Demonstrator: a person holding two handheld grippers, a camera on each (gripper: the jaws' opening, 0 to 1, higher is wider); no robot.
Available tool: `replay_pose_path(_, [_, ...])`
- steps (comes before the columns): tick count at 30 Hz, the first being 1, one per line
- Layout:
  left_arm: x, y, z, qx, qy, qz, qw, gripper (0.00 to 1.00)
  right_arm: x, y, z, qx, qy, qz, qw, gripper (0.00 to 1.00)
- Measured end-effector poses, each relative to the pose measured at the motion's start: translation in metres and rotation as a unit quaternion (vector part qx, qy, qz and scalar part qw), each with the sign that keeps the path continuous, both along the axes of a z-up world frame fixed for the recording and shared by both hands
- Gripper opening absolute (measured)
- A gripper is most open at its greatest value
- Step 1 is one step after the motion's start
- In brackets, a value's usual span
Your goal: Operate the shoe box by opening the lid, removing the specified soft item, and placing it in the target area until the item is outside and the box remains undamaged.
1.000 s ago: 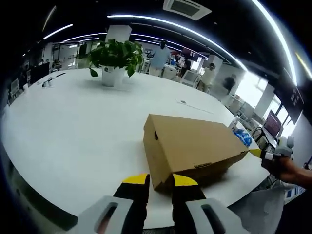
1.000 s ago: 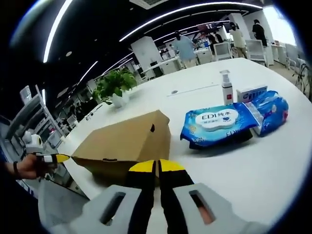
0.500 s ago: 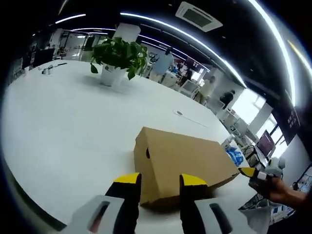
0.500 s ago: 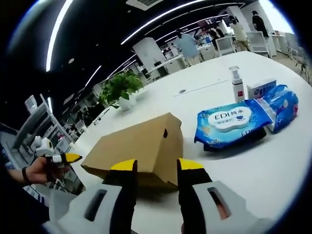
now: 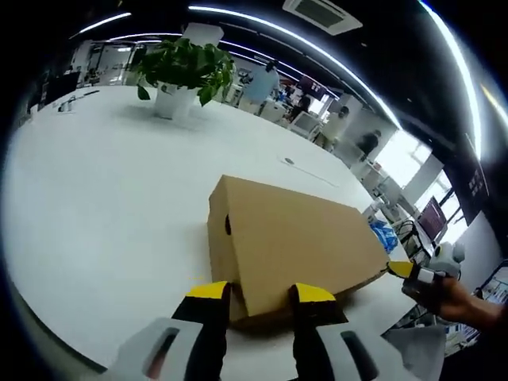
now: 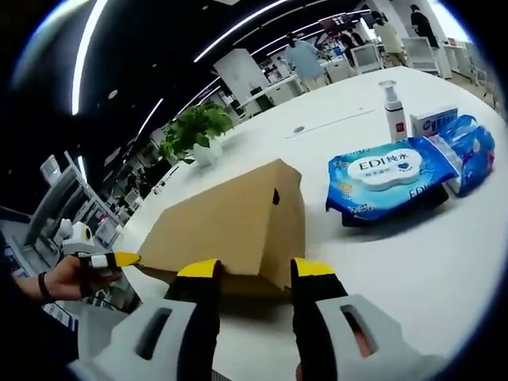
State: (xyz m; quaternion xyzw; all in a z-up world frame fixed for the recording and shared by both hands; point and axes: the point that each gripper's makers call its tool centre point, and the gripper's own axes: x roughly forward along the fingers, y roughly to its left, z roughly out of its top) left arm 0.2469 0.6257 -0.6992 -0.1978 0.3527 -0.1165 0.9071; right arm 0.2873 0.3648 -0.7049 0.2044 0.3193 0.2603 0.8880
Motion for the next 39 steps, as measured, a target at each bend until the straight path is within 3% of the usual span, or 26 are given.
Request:
replay_pose_path(16, [0.011, 0.003, -0.001, 0.004, -0.001, -0.022, 0.9997, 0.31, 0.007, 0.003, -0.002, 0.01, 0.003, 0.004, 0.9999, 0.27])
replay_pose_path(25, [0.046, 0.006, -0.003, 0.005, -0.01, -0.019, 0.9998, 0.31, 0.034, 0.004, -0.002, 0.002, 0.004, -0.001, 1.0, 0.27])
replay_pose_path(39, [0.104, -0.008, -0.005, 0.003, -0.018, -0.021, 0.9996, 0.3, 0.086, -0.011, -0.002, -0.014, 0.004, -0.014, 0.9998, 0.26])
